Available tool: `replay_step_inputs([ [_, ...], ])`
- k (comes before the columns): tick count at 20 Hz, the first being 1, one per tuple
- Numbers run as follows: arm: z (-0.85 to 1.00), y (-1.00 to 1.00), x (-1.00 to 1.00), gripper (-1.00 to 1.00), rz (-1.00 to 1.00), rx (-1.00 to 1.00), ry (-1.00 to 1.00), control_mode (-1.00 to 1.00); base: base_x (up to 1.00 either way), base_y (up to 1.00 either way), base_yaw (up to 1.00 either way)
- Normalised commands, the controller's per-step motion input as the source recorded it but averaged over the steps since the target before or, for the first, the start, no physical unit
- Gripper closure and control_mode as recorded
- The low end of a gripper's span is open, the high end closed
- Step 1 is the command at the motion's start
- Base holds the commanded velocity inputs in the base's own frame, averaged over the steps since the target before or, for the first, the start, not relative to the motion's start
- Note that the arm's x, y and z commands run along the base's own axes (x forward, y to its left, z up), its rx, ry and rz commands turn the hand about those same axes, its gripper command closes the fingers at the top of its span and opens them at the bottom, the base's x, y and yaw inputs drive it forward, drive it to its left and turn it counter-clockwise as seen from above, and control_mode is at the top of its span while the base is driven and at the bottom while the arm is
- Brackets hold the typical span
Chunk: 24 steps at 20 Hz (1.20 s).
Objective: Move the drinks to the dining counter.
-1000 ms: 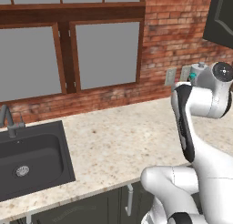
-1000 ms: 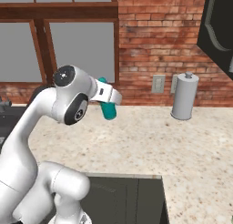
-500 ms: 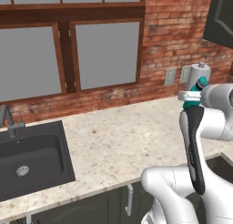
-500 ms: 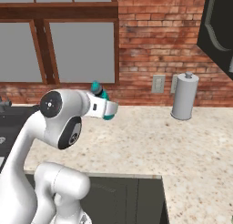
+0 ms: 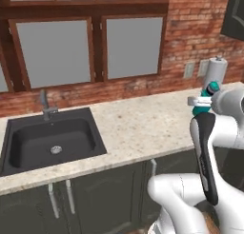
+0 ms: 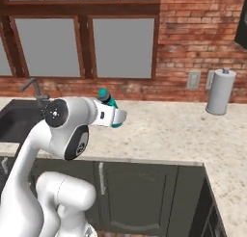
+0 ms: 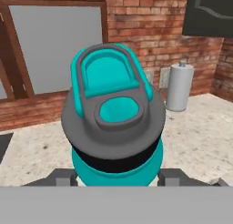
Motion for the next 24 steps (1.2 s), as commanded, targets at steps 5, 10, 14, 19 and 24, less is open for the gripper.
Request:
replay_step_inputs([
  [5,0.0,0.0,0.0,1.0,0.0,0.0,0.0,1.0,-0.34,0.98,0.61],
  [10,0.0,0.0,0.0,1.0,0.0,0.0,0.0,1.0,-0.29,0.72,0.83],
  [14,0.0,0.0,0.0,1.0,0.0,0.0,0.0,1.0,-0.21,0.43,0.91],
  [19,0.0,0.0,0.0,1.0,0.0,0.0,0.0,1.0,-0.19,0.39,0.92],
  [24,0.0,0.0,0.0,1.0,0.0,0.0,0.0,1.0,-0.19,0.38,0.91],
])
